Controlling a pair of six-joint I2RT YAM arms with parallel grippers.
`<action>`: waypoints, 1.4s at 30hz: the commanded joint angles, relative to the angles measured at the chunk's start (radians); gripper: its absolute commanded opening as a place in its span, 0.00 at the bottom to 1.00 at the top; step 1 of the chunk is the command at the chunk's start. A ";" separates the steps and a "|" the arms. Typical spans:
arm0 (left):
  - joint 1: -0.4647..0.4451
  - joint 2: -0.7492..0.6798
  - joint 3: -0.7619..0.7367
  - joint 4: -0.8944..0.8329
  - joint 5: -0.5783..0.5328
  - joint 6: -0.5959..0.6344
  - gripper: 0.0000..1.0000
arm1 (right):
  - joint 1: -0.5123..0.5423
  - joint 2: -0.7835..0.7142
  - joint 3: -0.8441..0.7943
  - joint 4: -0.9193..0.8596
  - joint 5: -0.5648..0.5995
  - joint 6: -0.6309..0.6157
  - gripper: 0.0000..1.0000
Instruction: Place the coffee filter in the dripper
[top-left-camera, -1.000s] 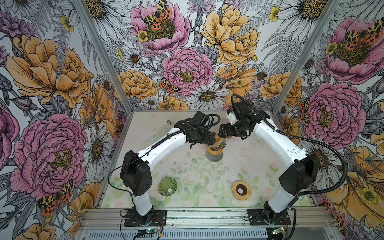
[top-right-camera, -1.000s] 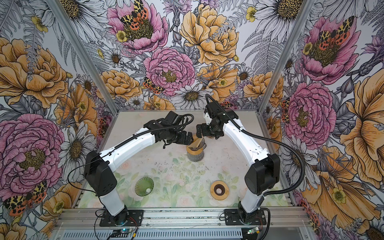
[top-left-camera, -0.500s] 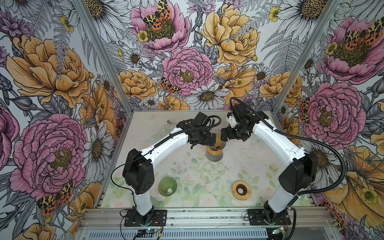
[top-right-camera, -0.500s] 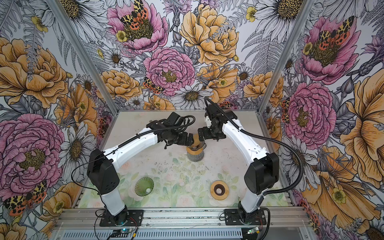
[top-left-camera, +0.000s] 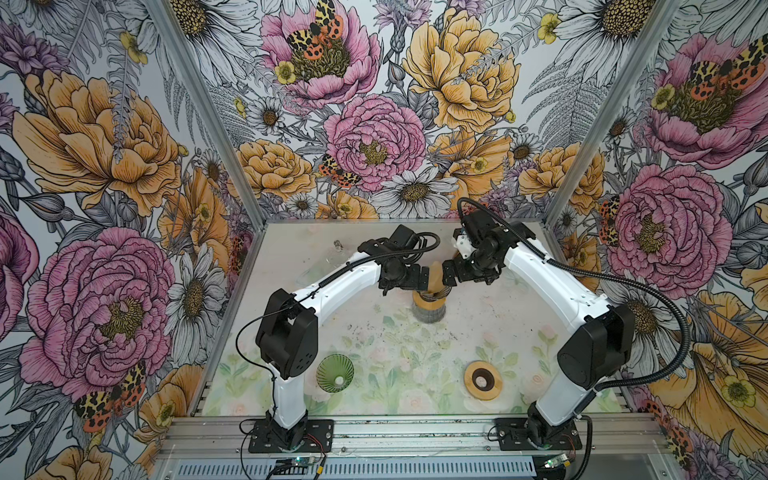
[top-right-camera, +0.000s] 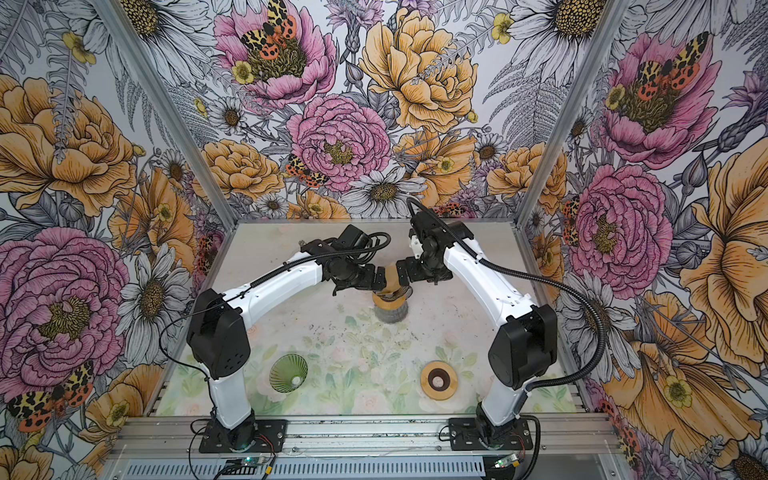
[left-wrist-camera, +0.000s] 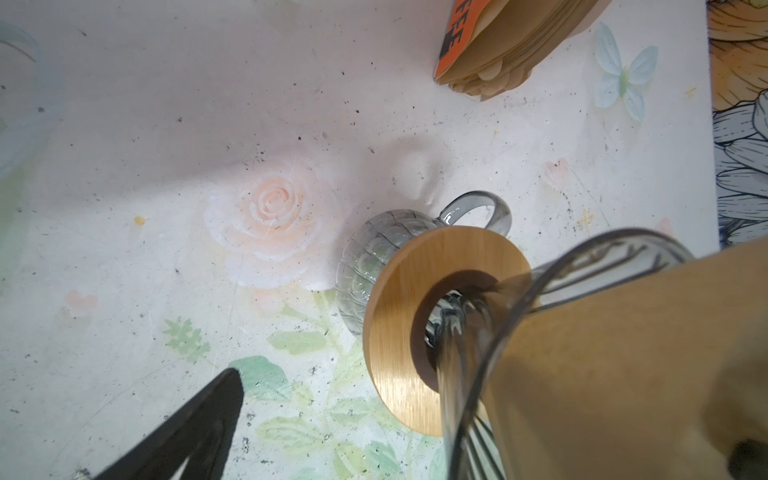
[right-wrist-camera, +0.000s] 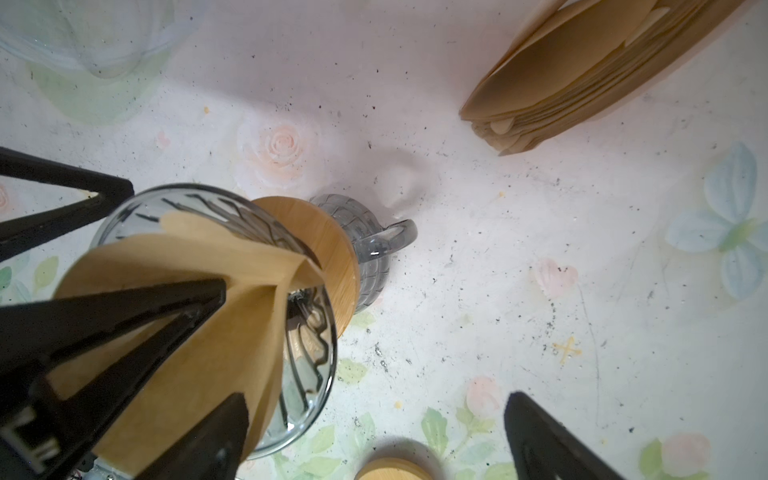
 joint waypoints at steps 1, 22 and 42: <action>0.013 -0.010 0.011 0.004 -0.002 -0.020 0.99 | 0.009 0.015 -0.001 -0.005 0.008 -0.015 0.98; 0.026 0.018 0.008 0.028 0.019 -0.045 0.99 | 0.018 0.045 -0.002 -0.008 0.097 0.006 0.98; 0.013 0.018 0.002 0.044 0.029 -0.065 0.99 | 0.040 0.142 0.108 0.049 -0.051 0.098 0.96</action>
